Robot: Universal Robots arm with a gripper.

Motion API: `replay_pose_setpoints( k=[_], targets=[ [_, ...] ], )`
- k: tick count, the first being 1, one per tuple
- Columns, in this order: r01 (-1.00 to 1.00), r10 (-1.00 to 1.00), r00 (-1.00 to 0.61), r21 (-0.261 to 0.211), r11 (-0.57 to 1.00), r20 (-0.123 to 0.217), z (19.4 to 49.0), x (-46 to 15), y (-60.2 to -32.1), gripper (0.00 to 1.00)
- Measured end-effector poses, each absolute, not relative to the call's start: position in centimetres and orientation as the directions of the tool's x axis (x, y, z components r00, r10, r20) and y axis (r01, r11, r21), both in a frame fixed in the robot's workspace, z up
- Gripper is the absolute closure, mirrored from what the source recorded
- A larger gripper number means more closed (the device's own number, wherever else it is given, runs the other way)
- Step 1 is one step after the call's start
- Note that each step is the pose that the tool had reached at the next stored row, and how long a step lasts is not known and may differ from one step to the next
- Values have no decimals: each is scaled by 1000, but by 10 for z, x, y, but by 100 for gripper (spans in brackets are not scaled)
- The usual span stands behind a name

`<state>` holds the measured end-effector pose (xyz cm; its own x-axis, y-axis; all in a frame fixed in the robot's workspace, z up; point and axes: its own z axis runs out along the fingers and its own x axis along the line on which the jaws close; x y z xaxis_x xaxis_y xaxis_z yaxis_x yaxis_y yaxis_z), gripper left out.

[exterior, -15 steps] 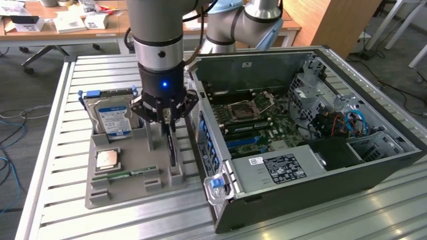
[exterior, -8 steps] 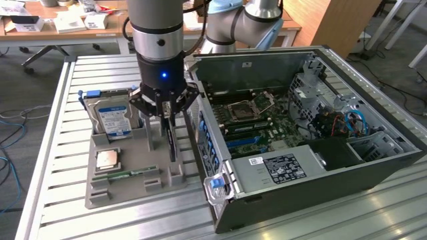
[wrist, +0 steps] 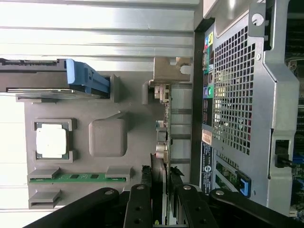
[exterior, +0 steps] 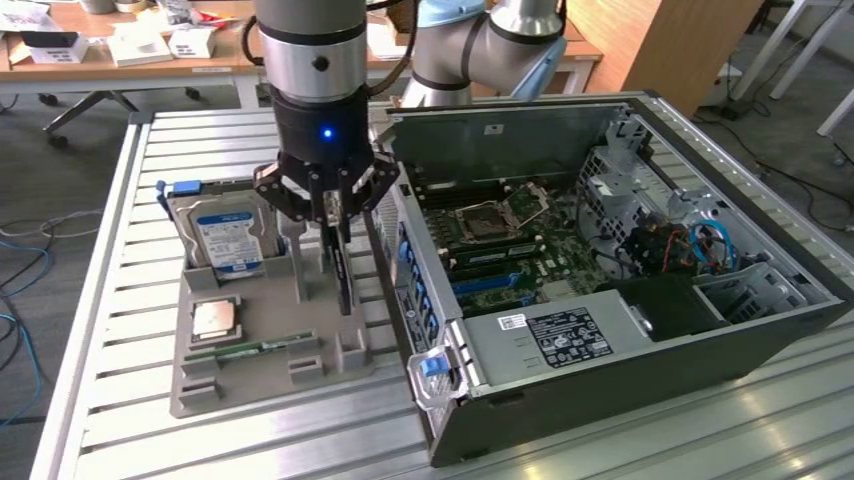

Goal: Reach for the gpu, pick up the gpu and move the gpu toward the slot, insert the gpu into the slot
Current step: 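Pick up the gpu and move the gpu toward the slot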

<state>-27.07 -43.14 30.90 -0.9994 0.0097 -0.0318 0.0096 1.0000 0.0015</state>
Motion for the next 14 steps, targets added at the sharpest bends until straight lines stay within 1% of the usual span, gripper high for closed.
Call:
replay_pose_setpoints(
  k=[14],
  targets=[
    [10,10,-999,1,1000,-32,335,-271,-431,74]
  ],
)
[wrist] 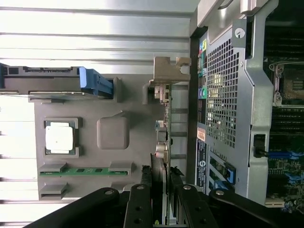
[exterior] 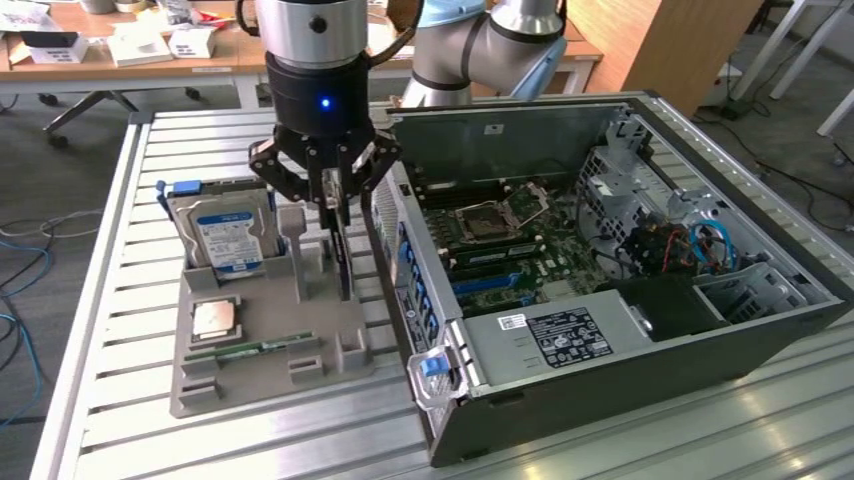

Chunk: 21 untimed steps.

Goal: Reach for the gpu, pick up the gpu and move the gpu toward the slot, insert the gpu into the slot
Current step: 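Pick up the gpu and move the gpu toward the slot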

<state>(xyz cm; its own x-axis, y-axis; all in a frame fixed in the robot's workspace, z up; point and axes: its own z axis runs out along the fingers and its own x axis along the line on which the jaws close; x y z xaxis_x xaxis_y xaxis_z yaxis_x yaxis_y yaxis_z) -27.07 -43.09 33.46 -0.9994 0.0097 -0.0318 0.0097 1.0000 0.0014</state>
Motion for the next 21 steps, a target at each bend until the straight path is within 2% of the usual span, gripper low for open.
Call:
replay_pose_setpoints(
  k=[21],
  targets=[
    [10,10,-999,1,1000,-32,394,-271,-431,74]
  ],
)
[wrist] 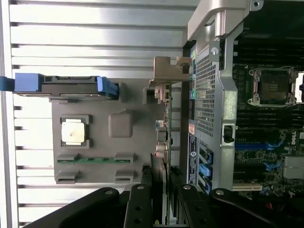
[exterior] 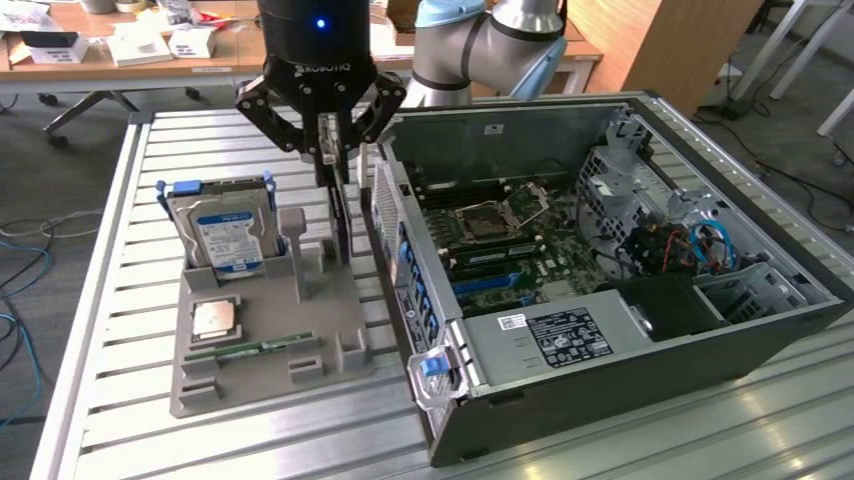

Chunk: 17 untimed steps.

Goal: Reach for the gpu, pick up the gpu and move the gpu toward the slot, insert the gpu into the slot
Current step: 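Pick up the gpu and move the gpu toward the slot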

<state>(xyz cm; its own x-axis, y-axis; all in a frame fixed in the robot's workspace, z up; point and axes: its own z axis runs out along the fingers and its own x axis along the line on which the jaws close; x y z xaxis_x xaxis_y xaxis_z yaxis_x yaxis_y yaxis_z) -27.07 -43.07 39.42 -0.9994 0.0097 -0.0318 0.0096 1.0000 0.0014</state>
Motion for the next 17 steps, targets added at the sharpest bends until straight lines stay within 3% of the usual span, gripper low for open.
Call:
replay_pose_setpoints(
  k=[7,17],
  targets=[
    [10,10,-999,1,1000,-32,412,-271,-431,74],
    [10,10,-999,0,1000,-32,412,-264,-432,74]
  ],
)
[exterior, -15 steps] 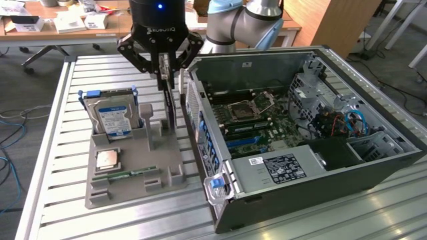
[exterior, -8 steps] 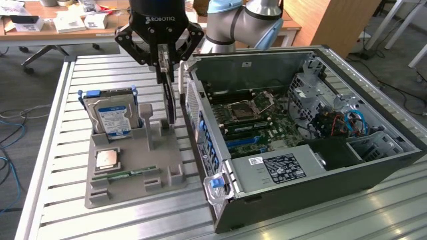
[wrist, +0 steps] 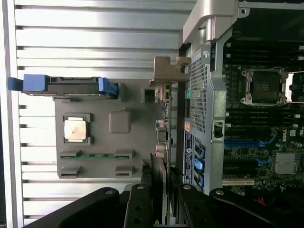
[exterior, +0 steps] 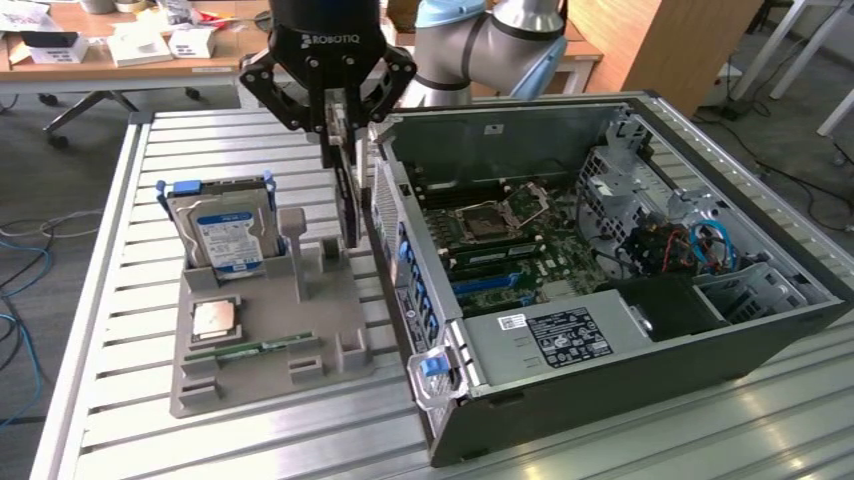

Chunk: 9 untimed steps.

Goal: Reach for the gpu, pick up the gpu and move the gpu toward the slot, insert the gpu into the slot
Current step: 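Pick up the gpu and move the gpu toward the slot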

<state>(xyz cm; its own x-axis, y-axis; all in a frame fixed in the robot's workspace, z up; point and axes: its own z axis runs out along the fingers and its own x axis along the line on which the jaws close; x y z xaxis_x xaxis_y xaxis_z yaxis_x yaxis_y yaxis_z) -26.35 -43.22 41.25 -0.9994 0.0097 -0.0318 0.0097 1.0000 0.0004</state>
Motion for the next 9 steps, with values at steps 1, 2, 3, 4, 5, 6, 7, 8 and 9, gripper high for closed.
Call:
replay_pose_setpoints(
  k=[1,2,3,4,5,6,7,8,9],
  targets=[
    [10,10,-999,0,1000,-32,412,-259,-433,74],
    [10,10,-999,0,1000,-32,412,-255,-433,74],
    [10,10,-999,0,1000,-32,412,-250,-433,74],
    [10,10,-999,0,1000,-32,412,-245,-433,74],
    [10,10,-999,0,1000,-31,412,-241,-433,74],
    [10,10,-999,0,1000,-31,412,-236,-433,74],
    [10,10,-999,0,1000,-31,412,-232,-434,74],
    [10,10,-999,0,1000,-31,412,-227,-434,74],
    [10,10,-999,0,1000,-31,412,-222,-434,74]
  ],
)
